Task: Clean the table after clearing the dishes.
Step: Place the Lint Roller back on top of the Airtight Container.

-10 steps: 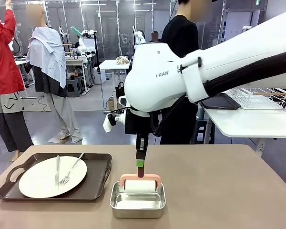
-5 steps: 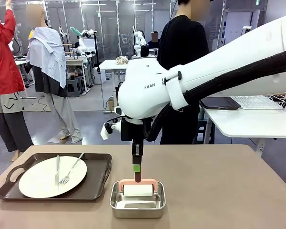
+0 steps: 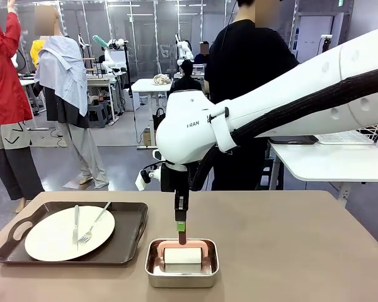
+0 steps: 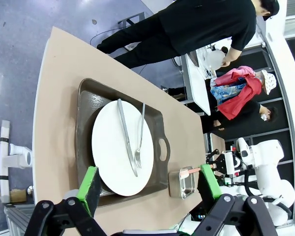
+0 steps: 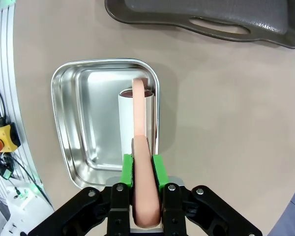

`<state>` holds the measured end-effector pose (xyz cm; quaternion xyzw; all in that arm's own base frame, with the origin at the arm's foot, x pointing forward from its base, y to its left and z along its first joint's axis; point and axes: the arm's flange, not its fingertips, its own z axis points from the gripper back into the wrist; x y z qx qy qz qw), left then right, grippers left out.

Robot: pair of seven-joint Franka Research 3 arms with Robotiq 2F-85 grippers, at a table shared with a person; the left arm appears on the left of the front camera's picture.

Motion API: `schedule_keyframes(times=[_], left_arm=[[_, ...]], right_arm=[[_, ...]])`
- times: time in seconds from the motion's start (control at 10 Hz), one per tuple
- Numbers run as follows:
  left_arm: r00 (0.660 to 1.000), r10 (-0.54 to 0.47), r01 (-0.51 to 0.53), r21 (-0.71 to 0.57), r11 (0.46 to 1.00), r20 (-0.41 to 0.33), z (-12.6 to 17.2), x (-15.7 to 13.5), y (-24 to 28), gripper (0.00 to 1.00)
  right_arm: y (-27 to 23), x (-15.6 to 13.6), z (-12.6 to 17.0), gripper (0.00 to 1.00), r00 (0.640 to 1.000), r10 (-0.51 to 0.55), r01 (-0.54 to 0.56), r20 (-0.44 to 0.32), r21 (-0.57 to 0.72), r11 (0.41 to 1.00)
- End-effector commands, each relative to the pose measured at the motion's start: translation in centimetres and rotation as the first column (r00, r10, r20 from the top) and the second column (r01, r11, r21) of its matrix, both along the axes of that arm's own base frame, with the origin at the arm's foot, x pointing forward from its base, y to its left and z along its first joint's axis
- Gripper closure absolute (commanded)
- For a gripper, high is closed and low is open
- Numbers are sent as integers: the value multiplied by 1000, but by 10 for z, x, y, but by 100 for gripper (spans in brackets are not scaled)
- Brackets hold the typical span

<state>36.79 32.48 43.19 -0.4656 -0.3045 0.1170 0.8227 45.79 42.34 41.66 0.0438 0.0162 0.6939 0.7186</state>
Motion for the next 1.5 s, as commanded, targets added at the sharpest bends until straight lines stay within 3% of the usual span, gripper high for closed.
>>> schedule_keyframes(times=[0.0, 0.2, 0.3, 0.4, 0.5, 0.7, 1.4], left_arm=[[1000, -6, 6, -8, 1000, 5, 2, -2, 3, 0], [1000, -6, 6, -8, 1000, 5, 2, -2, 3, 0], [1000, -6, 6, -8, 1000, 5, 2, -2, 3, 0], [1000, -6, 6, -8, 1000, 5, 2, -2, 3, 0], [1000, -6, 6, -8, 1000, 5, 2, -2, 3, 0], [1000, -6, 6, -8, 1000, 5, 2, -2, 3, 0], [1000, -6, 6, -8, 1000, 5, 2, -2, 3, 0]], right_arm=[[11, 11, -16, 80, 1000, -2, 3, 24, -32, 999], [9, 12, -18, 80, 1000, -3, 4, 22, -33, 999], [8, 12, -15, 54, 999, -9, 10, 37, -26, 1000], [7, 11, -9, 45, 998, -7, 8, 63, -21, 1000], [6, 11, -5, 20, 997, -14, 16, 76, -24, 1000], [4, 12, 3, 0, 995, -19, 22, 100, -22, 1000], [-4, 5, 29, 0, 975, -38, 51, 219, -56, 997]])
